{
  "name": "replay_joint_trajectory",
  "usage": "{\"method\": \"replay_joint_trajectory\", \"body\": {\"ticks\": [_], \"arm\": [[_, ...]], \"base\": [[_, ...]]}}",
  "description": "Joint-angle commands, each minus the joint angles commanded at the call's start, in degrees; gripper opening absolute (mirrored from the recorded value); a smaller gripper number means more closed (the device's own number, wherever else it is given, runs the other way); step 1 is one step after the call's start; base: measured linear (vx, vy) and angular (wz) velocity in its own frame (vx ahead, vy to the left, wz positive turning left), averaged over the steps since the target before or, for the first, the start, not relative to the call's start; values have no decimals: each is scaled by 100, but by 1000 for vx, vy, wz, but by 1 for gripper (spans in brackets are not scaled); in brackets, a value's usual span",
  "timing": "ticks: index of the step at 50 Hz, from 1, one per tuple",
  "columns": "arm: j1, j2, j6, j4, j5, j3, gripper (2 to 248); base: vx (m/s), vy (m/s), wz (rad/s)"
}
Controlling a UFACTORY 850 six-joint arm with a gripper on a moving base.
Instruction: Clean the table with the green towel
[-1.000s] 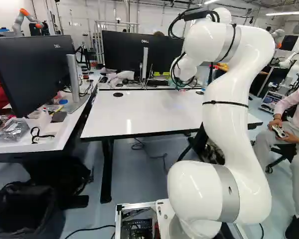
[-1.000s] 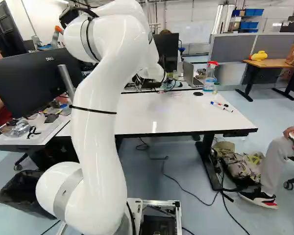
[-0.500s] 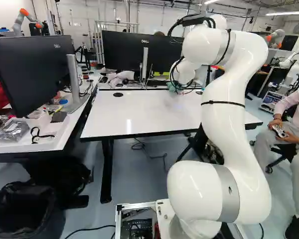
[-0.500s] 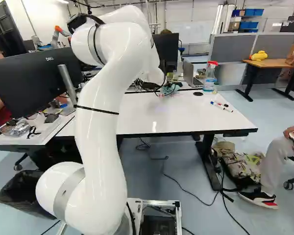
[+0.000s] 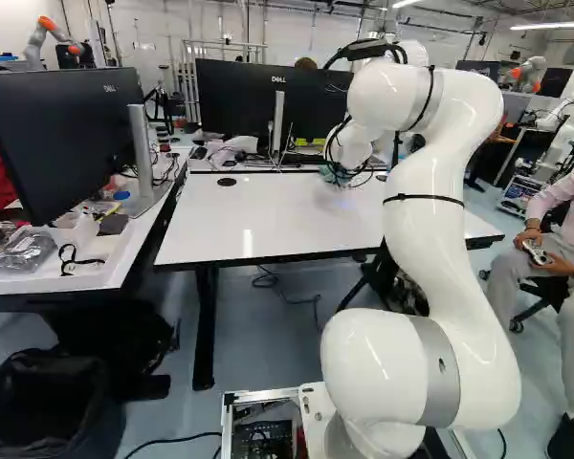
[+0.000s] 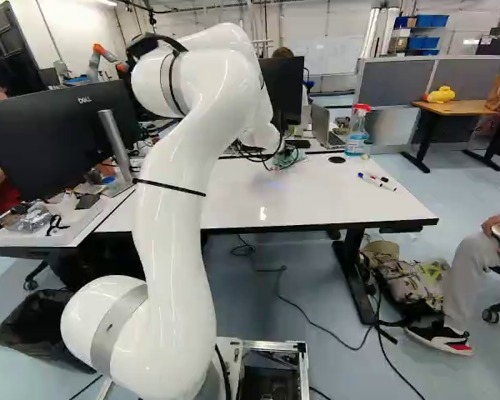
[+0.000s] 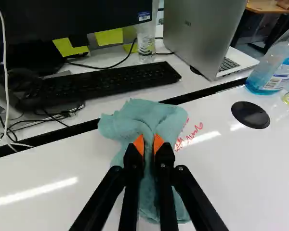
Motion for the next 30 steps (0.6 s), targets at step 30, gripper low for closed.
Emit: {"method": "replay_joint_trajectory", "body": {"ticks": [30], "arm": [[0, -145, 0, 0, -30, -38, 42]], "base": [[0, 0, 0]]}}
